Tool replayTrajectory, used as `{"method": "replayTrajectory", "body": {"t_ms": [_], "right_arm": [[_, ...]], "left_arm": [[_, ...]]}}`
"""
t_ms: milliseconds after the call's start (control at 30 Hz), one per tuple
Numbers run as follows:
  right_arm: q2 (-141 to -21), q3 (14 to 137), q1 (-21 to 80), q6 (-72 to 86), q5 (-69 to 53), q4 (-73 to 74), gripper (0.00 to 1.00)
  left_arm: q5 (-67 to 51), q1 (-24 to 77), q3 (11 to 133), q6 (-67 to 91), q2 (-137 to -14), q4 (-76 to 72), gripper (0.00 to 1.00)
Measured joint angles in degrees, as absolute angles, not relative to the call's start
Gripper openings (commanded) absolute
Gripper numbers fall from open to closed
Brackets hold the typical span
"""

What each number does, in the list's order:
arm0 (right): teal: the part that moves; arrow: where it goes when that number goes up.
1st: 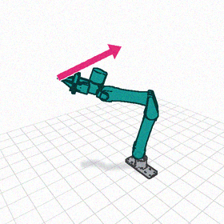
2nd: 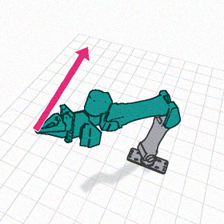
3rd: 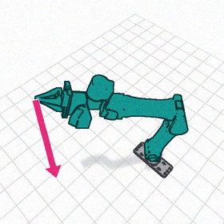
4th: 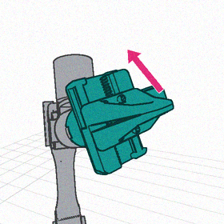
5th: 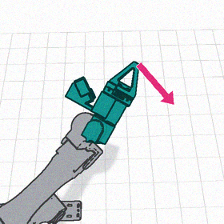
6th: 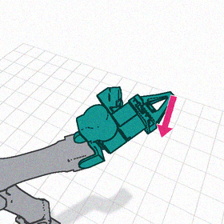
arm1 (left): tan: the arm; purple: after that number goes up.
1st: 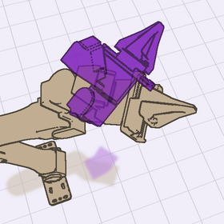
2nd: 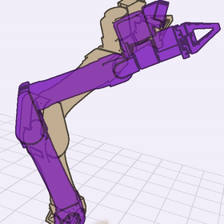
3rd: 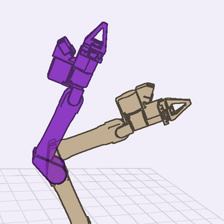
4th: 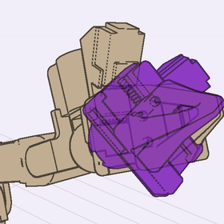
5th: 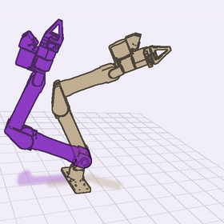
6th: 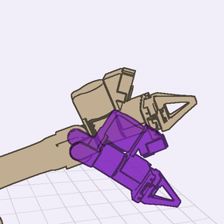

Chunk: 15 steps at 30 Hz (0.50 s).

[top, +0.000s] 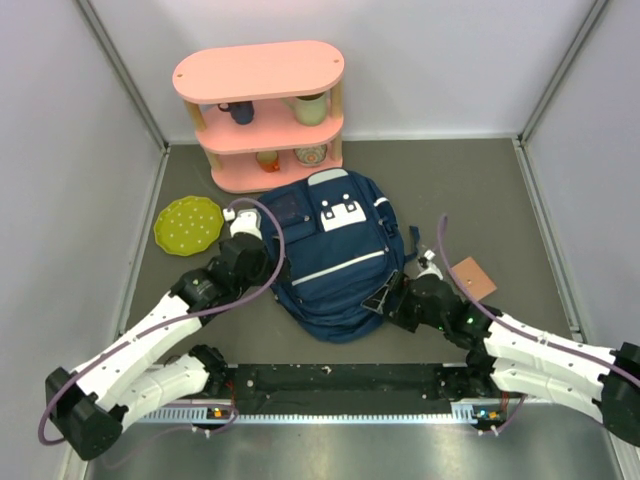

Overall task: Pack the student bag
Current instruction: Adjust the student bag at the center of the board.

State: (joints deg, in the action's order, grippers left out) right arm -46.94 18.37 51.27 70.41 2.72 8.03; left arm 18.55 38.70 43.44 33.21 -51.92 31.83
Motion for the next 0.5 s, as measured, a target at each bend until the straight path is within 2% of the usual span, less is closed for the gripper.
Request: {"method": "replayTrajectory", "body": {"t_ms": [33, 67, 167, 267, 500], "right_arm": [[-47.86, 18.37, 51.27, 70.65, 3.42, 7.55, 0.68], [-48.64, 18.37, 51.27, 70.81, 4.32, 7.18, 0.46], [-50.15, 18.20, 51.05, 70.15, 6.98, 6.76, 0.20], [-50.35, 17.26, 48.77, 68.07, 7.51, 6.13, 0.00], [-42.26, 15.73, 36.49, 58.19, 6.33, 8.12, 0.00]], "left_arm": [[18.52, 38.65, 43.24, 33.52, -51.20, 31.86, 0.99], [18.46, 38.61, 43.00, 33.93, -50.15, 31.66, 0.99], [18.31, 38.61, 42.28, 34.92, -47.75, 31.09, 0.99], [18.31, 38.61, 40.25, 36.03, -45.93, 29.54, 0.99], [16.23, 38.61, 34.00, 39.22, -41.23, 28.01, 0.99]]}}
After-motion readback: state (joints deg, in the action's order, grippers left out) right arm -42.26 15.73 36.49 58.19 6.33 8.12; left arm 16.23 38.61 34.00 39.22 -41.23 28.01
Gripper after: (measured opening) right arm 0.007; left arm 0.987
